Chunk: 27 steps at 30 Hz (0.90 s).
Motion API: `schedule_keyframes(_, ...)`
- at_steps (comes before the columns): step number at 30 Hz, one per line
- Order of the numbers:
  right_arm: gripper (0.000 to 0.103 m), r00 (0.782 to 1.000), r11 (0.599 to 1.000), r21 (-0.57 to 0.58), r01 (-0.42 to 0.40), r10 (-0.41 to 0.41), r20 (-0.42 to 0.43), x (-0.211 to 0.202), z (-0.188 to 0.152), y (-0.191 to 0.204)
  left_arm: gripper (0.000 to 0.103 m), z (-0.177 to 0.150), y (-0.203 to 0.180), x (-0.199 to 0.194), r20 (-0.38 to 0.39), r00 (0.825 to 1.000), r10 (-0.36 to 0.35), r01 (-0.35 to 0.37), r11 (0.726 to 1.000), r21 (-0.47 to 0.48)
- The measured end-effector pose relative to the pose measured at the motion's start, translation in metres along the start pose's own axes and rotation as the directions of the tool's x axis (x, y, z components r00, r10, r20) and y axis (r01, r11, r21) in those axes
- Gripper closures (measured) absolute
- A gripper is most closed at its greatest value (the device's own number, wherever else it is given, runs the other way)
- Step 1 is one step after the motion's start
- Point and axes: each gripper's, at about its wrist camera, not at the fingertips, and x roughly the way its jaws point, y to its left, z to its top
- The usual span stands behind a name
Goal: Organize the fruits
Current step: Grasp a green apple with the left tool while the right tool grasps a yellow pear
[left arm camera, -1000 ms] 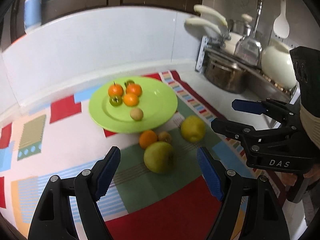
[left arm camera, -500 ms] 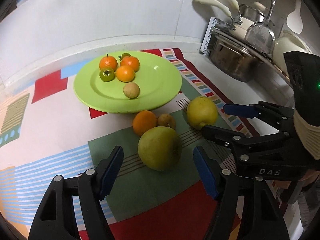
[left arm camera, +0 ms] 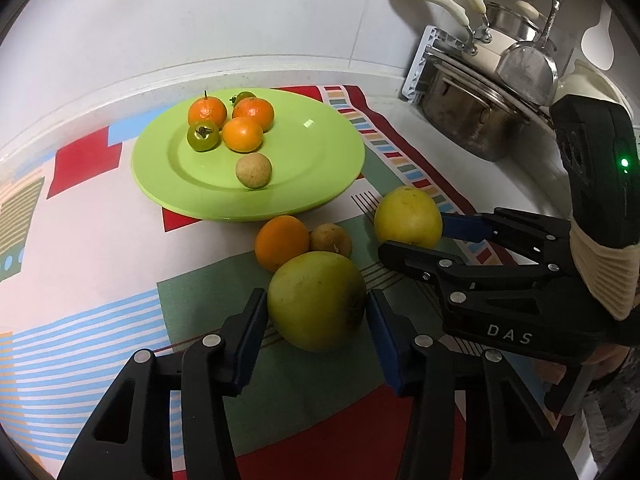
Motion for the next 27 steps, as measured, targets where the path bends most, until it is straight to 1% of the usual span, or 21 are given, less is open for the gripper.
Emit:
schedule_keyframes(7,0.052,1.000,1.000,0.016,0.006,-0.006,0.015,0.000,-0.002,0.002,0.054,-0.002,-0.003,-0.002,0.006,1.000,0.008,-0.008,0.999,0.031)
schedule_keyframes(15,0.052,0.999,0.998,0.059,0.022,-0.023,0.024,-0.013,-0.013,0.006,0.054,-0.007,-0.003,-0.010,0.018,1.000,0.017,-0.018,0.998,0.059)
schedule_keyframes(27,0.052,0.995,0.987,0.152,0.046,-0.058,0.075,-0.053,-0.019,0.025,0.054,-0.006,0.000,-0.050,0.073,0.997,-0.020,0.013,0.995,0.096)
